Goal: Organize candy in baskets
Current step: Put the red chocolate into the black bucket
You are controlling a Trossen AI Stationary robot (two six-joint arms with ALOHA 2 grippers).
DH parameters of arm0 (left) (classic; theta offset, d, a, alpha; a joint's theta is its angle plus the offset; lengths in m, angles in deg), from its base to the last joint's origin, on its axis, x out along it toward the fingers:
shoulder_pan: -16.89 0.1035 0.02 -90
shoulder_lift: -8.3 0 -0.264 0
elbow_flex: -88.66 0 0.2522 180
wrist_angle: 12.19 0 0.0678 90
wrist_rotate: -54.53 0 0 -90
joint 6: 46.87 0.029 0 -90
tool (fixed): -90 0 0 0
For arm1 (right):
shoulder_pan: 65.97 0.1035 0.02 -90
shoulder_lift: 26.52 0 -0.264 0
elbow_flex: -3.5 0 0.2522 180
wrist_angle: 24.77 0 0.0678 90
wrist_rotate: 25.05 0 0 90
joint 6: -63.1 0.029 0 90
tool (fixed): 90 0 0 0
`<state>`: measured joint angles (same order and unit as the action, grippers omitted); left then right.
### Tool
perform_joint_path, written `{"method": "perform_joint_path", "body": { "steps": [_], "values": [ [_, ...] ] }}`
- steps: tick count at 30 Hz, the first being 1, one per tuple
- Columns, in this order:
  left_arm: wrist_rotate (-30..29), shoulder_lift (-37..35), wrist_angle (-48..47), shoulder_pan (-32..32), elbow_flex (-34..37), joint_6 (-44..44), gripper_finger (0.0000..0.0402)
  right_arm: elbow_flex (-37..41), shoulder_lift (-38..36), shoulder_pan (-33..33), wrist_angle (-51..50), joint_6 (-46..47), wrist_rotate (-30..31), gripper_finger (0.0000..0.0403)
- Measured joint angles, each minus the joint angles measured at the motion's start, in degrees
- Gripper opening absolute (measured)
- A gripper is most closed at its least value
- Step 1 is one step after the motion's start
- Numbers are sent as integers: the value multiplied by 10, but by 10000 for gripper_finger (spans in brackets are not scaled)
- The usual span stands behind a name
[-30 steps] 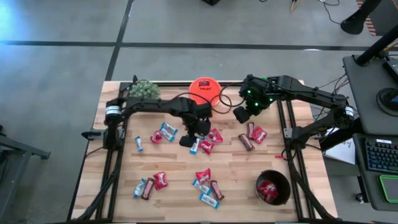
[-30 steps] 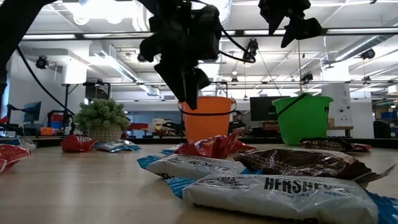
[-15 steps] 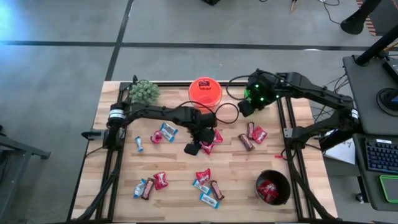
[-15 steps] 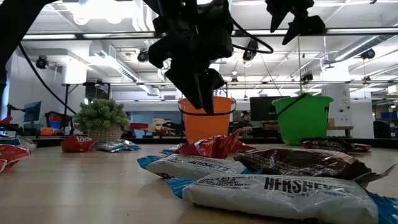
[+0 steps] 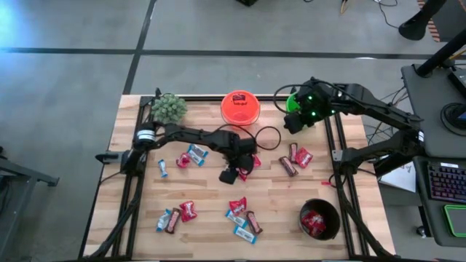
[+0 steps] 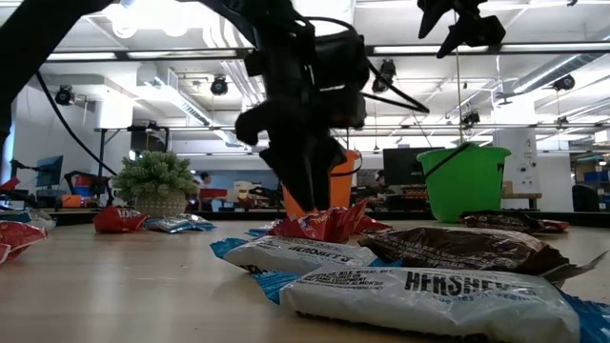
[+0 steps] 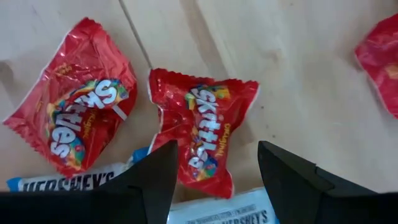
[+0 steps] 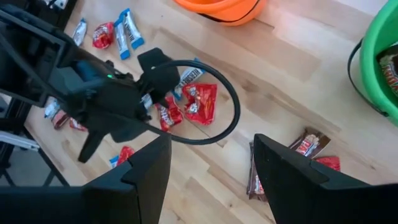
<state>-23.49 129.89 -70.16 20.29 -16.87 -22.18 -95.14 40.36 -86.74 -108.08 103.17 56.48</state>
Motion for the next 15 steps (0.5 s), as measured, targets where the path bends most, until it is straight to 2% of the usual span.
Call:
{"method": "perform_joint_path", "body": {
  "steps": [11, 15],
  "values": [
    [0, 20, 19, 0, 0, -30, 201, 0, -1, 0, 0, 0, -1, 215],
    [-6, 21, 22, 1, 0, -41, 170, 0, -1, 0, 0, 0, -1, 215]
  ]
}}
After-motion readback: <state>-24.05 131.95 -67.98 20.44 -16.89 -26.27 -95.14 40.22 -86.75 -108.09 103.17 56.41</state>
